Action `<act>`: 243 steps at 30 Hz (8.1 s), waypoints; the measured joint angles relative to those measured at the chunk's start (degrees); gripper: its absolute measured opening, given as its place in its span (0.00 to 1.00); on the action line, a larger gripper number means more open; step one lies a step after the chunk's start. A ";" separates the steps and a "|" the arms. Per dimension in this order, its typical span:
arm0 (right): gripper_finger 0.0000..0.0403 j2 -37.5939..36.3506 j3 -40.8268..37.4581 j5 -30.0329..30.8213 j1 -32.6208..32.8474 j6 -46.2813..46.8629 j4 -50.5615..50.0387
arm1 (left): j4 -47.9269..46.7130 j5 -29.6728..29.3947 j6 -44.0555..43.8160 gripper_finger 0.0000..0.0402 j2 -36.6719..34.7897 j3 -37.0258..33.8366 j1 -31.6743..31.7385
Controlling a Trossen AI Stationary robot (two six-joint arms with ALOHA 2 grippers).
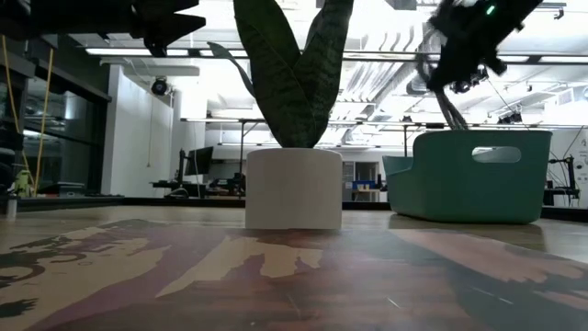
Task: Pick and place USB-C Cables
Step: Put the white patterned charger cable into the green container, then put the white charger cable into the green container
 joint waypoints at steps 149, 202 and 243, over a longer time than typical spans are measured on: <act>0.53 18.83 5.16 -26.04 45.04 37.46 -5.16 | -2.99 10.14 -10.53 0.57 0.00 0.02 -0.02; 0.53 47.24 5.17 -36.86 63.00 64.68 1.95 | -2.93 9.05 -10.49 0.57 0.00 0.02 -0.02; 0.01 47.50 7.64 -36.73 61.47 57.62 -2.44 | -2.97 9.05 -10.93 0.57 -0.01 0.02 -0.02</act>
